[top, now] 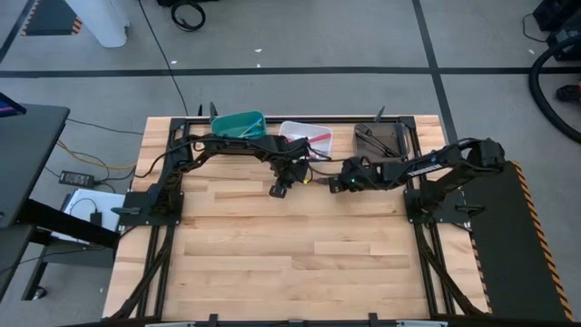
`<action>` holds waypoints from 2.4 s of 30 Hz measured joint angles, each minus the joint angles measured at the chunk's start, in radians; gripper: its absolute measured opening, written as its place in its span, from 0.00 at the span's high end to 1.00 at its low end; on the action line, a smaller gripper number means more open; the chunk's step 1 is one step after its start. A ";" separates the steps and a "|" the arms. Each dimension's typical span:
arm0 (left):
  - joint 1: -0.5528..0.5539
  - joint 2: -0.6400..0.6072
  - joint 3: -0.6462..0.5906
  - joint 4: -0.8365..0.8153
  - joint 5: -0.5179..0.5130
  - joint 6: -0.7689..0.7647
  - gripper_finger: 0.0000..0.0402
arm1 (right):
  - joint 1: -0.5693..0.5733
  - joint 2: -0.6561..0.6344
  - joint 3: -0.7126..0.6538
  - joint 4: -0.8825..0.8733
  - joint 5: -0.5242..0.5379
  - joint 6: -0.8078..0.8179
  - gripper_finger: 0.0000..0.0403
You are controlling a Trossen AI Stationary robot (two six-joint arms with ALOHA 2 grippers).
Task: Sort silverware by color (type)
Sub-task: Put the black fork into the black bin
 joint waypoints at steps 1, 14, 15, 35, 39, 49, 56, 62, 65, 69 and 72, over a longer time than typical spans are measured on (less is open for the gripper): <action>0.000 0.000 0.000 0.000 0.000 0.000 0.79 | -0.007 0.000 -0.001 0.003 0.000 -0.001 0.75; 0.000 0.000 0.000 0.021 0.001 0.000 0.79 | -0.076 0.024 -0.003 0.076 -0.043 -0.047 0.74; 0.000 0.000 0.000 0.024 0.001 0.000 0.79 | -0.076 0.028 -0.003 0.075 -0.051 -0.048 0.74; -0.001 0.000 0.000 0.063 0.000 -0.007 0.79 | -0.089 0.141 -0.001 0.251 -0.092 -0.128 0.88; -0.001 0.000 0.000 0.063 -0.045 -0.006 0.79 | -0.089 0.141 0.000 0.269 -0.094 -0.175 0.96; 0.000 -0.004 0.003 0.014 -0.127 -0.005 0.79 | -0.089 0.086 -0.003 0.276 -0.174 -0.276 0.98; -0.001 -0.050 0.000 -0.028 -0.128 -0.007 0.79 | -0.086 -0.094 -0.003 0.023 -0.198 -0.295 0.99; -0.001 -0.096 0.001 -0.034 -0.130 -0.009 0.79 | -0.069 -0.299 -0.004 -0.128 -0.199 -0.301 0.99; -0.002 -0.117 0.001 -0.035 -0.130 -0.026 0.79 | -0.062 -0.413 -0.005 -0.230 -0.185 -0.291 0.99; -0.001 -0.117 0.000 -0.045 -0.130 -0.042 0.79 | -0.059 -0.549 -0.005 -0.373 -0.122 -0.267 0.99; -0.007 -0.119 0.000 -0.043 -0.130 -0.042 0.79 | -0.060 -0.622 -0.005 -0.427 -0.088 -0.265 0.99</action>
